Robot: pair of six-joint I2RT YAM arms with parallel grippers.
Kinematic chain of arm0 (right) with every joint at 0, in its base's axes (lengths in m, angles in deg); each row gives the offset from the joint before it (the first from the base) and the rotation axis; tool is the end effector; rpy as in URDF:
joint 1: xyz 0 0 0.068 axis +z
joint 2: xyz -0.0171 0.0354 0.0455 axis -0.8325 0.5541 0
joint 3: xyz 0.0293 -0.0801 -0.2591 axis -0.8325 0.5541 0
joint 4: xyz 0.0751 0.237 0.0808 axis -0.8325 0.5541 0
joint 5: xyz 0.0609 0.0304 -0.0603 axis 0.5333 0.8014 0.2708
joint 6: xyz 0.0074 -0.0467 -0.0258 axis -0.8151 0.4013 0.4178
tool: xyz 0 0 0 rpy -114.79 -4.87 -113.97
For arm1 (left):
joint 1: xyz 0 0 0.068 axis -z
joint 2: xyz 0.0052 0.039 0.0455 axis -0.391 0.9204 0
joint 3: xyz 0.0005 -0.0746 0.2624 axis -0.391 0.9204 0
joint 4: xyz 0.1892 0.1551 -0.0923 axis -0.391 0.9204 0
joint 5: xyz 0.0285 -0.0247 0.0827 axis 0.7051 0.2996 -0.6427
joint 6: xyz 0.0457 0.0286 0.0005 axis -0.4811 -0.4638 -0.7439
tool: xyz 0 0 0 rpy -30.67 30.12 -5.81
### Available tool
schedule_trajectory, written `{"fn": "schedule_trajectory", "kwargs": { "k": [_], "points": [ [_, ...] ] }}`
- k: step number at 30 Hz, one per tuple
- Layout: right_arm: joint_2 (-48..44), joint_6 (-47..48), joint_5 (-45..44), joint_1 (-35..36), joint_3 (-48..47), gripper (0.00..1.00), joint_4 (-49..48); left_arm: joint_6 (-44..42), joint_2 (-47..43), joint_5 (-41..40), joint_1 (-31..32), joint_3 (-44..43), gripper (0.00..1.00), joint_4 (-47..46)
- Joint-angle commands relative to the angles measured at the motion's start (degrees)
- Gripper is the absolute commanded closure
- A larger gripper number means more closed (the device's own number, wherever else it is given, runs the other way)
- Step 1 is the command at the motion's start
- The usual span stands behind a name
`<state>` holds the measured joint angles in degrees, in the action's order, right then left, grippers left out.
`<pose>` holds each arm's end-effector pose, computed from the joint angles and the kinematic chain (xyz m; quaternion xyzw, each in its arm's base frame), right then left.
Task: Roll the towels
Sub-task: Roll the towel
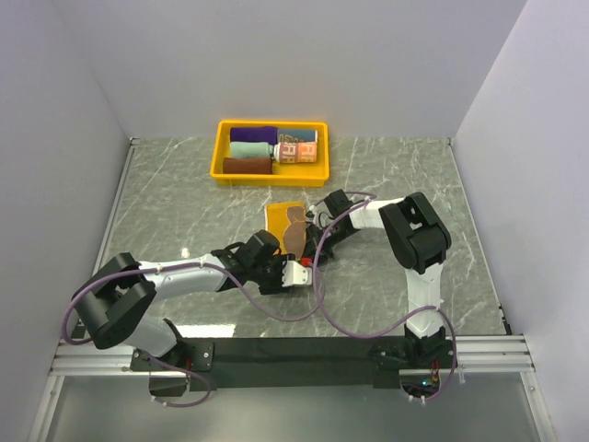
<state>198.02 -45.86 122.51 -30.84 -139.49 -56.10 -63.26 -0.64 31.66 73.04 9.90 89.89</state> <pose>0.3147 0.1837 0.0924 0.0741 -0.8664 -0.4820 0.1072 0.1687 -0.2185 0.1651 0.6812 0.6292 -0.1812 0.3274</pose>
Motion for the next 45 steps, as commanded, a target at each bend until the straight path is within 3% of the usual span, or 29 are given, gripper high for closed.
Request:
{"fn": "schedule_trajectory", "kwargs": {
  "k": [1,4,10,11,13,14,15,17,28,34,40,45],
  "points": [
    [4.6,-4.5,-5.9,-0.4,0.8,1.0,3.1,-1.1,-0.6,-0.3,0.7,0.8,0.47,-1.3],
    [4.2,-3.2,-5.5,-0.4,0.2,1.0,3.9,-0.6,2.9,-2.4,0.8,-1.3,0.51,1.0],
    [4.2,-0.3,-1.5,-0.9,-1.2,1.0,4.6,-2.9,8.7,3.0,-0.6,-7.6,0.76,11.5],
    [4.2,0.2,0.5,-1.3,-1.5,0.95,4.7,-3.8,9.0,4.4,-1.2,-8.7,0.85,14.6],
    [3.9,2.8,1.8,-1.8,-3.4,0.85,6.4,-4.1,10.5,8.6,-2.2,-10.1,0.92,18.4],
    [2.6,3.5,2.0,-2.4,-4.2,0.67,7.1,-4.4,11.3,10.3,-3.7,-11.8,0.95,20.3],
    [1.7,3.8,2.1,-2.9,-5.4,0.58,8.2,-4.2,12.8,11.8,-4.5,-12.7,0.97,23.8],
    [-1.8,6.7,2.4,-4.8,-6.5,0.55,9.7,-4.1,14.4,16.2,-6.7,-15.6,0.99,27.2],
    [-20.7,21.6,-5.7,-18.1,2.1,0.45,11.3,-4.5,33.8,28.6,-15.7,-31.9,0.99,48.6],
    [-40.9,33.1,-14.3,-19.7,10.0,0.38,13.4,-6.6,44.2,31.9,-20.5,-40.6,0.99,58.3],
    [-54.1,43.2,-21.8,-12.4,14.8,0.29,14.5,-6.5,50.8,31.2,-21.7,-46.4,0.99,62.2],
    [-53.3,50.1,-26.2,-0.9,13.5,0.28,14.8,-4.2,53.3,29.9,-22.1,-47.5,0.99,62.7]
  ]
}}
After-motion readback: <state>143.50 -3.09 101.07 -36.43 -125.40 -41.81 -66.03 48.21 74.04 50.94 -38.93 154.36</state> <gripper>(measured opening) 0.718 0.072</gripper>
